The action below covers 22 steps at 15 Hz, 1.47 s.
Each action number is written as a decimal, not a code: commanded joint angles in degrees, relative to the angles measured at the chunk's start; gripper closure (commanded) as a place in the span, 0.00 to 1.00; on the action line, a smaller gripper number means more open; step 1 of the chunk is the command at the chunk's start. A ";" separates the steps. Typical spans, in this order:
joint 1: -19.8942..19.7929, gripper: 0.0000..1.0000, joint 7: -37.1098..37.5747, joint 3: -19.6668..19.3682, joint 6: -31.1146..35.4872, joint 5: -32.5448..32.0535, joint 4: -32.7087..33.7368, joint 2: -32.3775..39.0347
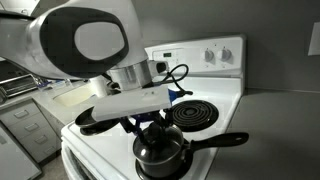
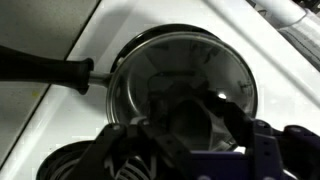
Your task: Take the lid off the pot on the right and put it on the stovetop
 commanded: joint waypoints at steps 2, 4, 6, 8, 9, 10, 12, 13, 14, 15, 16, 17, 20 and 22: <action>-0.41 0.70 -1.33 -0.07 0.35 0.04 0.08 0.39; -0.41 0.83 -1.13 0.05 0.25 -0.14 0.26 0.15; -1.24 0.85 1.41 1.46 -2.19 -2.11 1.26 0.20; -1.62 0.85 3.81 2.84 -5.17 -4.35 2.51 -0.33; -1.76 0.85 5.31 3.60 -6.77 -5.97 3.12 -0.52; -1.92 0.85 8.06 5.20 -9.60 -8.03 4.09 -0.80; -1.68 0.85 9.69 6.08 -12.91 -10.73 5.64 -0.86; -1.35 0.85 10.02 6.36 -13.88 -11.51 6.19 -0.98; -0.98 0.85 9.98 6.49 -14.15 -11.79 6.65 -1.02; -0.87 0.85 10.23 6.70 -14.00 -12.27 6.89 -1.06; -0.74 0.85 9.94 6.55 -13.39 -12.25 7.13 -1.09; -0.63 0.85 9.87 6.48 -13.03 -12.01 7.34 -1.19; 0.27 0.85 10.07 5.90 -11.64 -8.60 8.27 -1.53; 1.49 0.85 10.75 6.14 -9.93 -5.03 9.05 -1.45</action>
